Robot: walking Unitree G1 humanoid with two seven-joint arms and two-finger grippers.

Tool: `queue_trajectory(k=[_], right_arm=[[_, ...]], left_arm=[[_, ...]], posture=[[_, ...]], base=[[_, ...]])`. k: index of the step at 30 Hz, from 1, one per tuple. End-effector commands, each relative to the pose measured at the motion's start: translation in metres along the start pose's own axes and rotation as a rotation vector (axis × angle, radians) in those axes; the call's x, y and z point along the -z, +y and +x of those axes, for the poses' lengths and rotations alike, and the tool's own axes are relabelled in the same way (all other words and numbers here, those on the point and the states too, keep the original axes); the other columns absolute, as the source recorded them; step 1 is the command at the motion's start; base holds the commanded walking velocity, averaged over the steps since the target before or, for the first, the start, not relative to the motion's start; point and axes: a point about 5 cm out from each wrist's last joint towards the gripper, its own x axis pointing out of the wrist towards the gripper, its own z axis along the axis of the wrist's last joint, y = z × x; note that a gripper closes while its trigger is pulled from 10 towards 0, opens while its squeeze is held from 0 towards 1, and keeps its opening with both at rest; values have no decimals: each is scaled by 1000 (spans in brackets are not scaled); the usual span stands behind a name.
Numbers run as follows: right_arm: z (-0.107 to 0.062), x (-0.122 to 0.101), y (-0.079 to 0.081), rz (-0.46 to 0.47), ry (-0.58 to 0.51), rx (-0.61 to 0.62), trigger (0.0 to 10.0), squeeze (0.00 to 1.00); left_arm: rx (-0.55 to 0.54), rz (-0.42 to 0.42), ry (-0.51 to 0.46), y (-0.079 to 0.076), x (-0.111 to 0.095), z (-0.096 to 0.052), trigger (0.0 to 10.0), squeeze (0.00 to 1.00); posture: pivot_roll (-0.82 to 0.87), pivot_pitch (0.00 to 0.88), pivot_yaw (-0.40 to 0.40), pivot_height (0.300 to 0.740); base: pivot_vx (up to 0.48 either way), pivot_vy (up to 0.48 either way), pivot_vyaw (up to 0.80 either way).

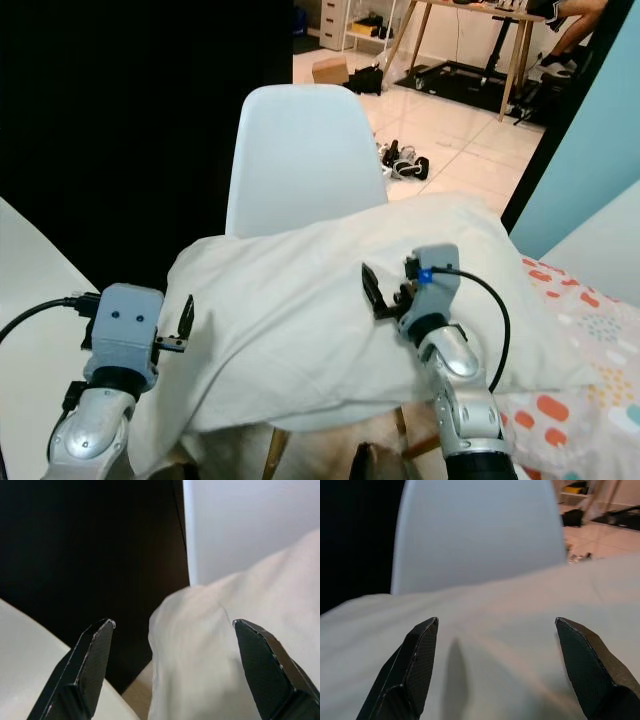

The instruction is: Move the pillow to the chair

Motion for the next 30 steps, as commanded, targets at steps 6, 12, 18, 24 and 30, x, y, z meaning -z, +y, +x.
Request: queue_trajectory(k=[6,12,18,24,30], right_arm=[[3,-10,2,4,-35,-16,10000,0],[4,-11,3,8,-38,-20,10000,0],[4,-10,2,13,-33,-17,10000,0],[4,-10,2,18,-30,-10,10000,0],[4,-8,2,23,-22,-3,10000,0]], left_arm=[[2,-3,-7,-2,-1,0,10000,0],[2,0,2,-3,-1,1,10000,0],[10,-2,19,-4,1,2,10000,0],[28,5,7,-6,1,2,10000,0],[40,9,6,-7,1,2,10000,0]], posture=[[45,0,-129,637],[42,0,-128,652],[42,0,-127,672],[44,0,-127,696],[43,0,-125,716]], base=[[0,0,0],[-137,0,0],[-480,0,0],[-320,0,0],[0,0,0]])
